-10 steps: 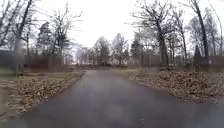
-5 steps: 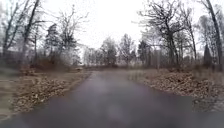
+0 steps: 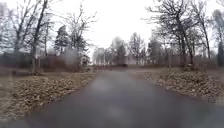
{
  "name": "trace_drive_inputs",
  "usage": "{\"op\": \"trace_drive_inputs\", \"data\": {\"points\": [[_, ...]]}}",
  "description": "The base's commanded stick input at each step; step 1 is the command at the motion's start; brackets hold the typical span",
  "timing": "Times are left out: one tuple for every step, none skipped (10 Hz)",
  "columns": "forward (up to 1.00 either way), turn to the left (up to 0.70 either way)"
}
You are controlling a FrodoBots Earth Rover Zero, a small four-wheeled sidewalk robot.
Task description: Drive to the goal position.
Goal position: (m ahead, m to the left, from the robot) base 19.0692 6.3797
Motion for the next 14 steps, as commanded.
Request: {"op": "trace_drive_inputs", "data": {"points": [[1.00,0.00],[1.00,0.00],[1.00,0.00],[1.00,0.00],[1.00,0.00],[1.00,0.00],[1.00,0.00],[1.00,0.00],[1.00,0.00],[1.00,0.00],[1.00,0.00],[1.00,0.00],[1.00,0.00],[1.00,0.00]]}}
